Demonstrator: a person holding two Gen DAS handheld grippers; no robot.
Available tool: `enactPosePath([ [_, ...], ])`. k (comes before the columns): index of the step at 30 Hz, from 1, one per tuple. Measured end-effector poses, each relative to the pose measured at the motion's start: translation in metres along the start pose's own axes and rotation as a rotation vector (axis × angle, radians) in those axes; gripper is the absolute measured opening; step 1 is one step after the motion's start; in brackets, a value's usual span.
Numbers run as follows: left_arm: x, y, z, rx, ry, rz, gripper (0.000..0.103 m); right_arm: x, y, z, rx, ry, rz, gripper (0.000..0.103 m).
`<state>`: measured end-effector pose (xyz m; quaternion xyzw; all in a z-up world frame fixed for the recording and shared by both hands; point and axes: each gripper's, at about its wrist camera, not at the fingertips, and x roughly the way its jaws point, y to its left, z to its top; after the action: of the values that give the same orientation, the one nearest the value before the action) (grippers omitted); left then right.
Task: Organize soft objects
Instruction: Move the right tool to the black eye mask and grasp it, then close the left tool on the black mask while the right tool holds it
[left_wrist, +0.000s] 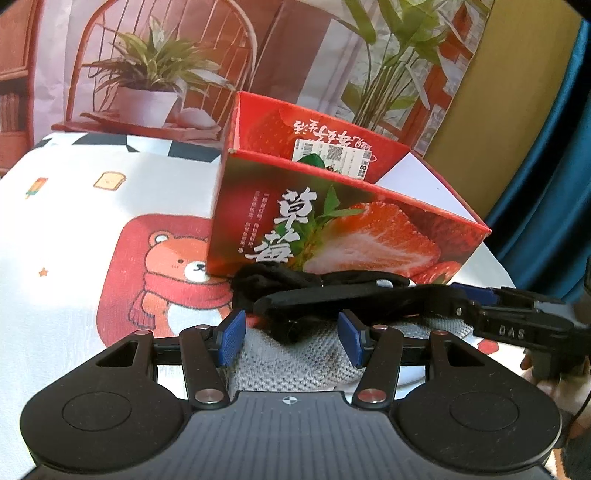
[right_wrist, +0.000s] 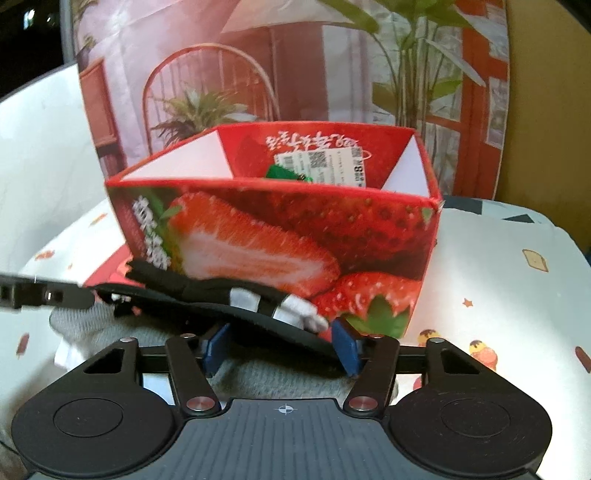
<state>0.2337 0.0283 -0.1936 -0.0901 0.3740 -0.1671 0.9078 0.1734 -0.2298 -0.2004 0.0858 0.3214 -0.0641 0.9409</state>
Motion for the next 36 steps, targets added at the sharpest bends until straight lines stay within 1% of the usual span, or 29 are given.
enactPosePath([
  [4,0.004,-0.003,0.006,0.020,-0.008,-0.005,0.058,0.006,-0.006,0.007,0.026,-0.010,-0.011,0.046],
  [6,0.008,-0.004,0.007,0.023,-0.007,-0.012,0.060,0.009,-0.009,0.010,0.043,-0.012,-0.014,0.044],
  [9,0.014,-0.002,0.008,0.004,0.004,-0.020,0.060,0.012,-0.011,0.012,0.055,-0.013,-0.019,0.041],
  [18,0.018,-0.010,0.007,0.037,0.007,-0.019,0.060,0.016,-0.014,0.013,0.078,-0.011,-0.029,0.041],
  [20,0.020,-0.012,0.006,0.049,0.012,-0.022,0.060,0.017,-0.015,0.014,0.083,-0.012,-0.029,0.041],
  [21,0.021,-0.013,0.006,0.058,0.019,-0.036,0.060,0.017,-0.015,0.014,0.084,-0.012,-0.030,0.041],
  [25,0.027,-0.014,0.005,0.062,0.040,-0.039,0.060,0.018,-0.016,0.014,0.088,-0.012,-0.030,0.041],
  [27,0.029,-0.015,0.006,0.073,0.039,-0.025,0.060,0.018,-0.016,0.014,0.088,-0.011,-0.030,0.041],
  [32,0.026,-0.009,0.015,0.065,0.000,0.003,0.060,0.018,-0.019,0.012,0.093,-0.006,-0.032,0.041],
  [36,0.031,-0.009,0.021,0.105,-0.006,0.019,0.060,0.019,-0.020,0.010,0.097,0.000,-0.036,0.041],
])
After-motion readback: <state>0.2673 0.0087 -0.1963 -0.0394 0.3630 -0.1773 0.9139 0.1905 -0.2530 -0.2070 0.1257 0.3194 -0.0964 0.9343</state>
